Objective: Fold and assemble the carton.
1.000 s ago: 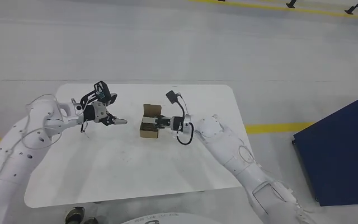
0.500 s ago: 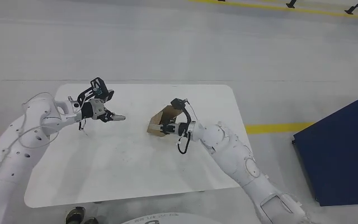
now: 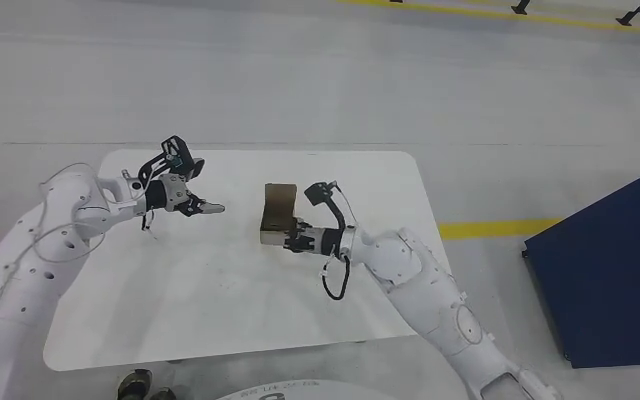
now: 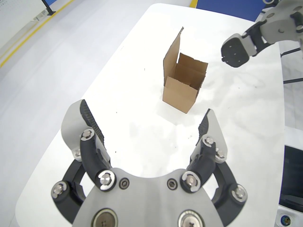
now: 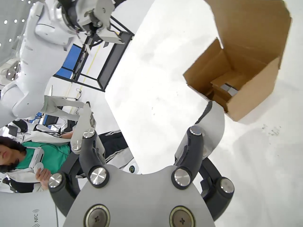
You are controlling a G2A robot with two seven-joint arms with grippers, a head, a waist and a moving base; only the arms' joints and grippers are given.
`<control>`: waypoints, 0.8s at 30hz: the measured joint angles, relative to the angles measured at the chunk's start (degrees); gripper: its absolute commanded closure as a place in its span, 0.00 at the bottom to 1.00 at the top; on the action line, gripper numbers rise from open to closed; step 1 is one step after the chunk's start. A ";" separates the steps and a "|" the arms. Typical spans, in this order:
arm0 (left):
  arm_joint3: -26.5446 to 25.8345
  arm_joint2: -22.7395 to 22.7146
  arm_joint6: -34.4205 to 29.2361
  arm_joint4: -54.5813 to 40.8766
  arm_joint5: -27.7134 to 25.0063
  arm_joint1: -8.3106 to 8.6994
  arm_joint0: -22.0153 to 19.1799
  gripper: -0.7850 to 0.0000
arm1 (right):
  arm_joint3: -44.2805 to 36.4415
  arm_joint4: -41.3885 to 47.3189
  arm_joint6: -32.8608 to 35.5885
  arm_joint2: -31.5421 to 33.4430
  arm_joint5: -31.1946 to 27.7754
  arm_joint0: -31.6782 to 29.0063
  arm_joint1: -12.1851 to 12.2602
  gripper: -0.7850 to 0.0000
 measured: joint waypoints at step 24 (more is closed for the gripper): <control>-0.50 -0.67 0.04 1.58 1.02 0.03 0.30 0.00 | -4.46 -29.89 -6.45 -6.47 27.20 -0.36 -1.14 0.55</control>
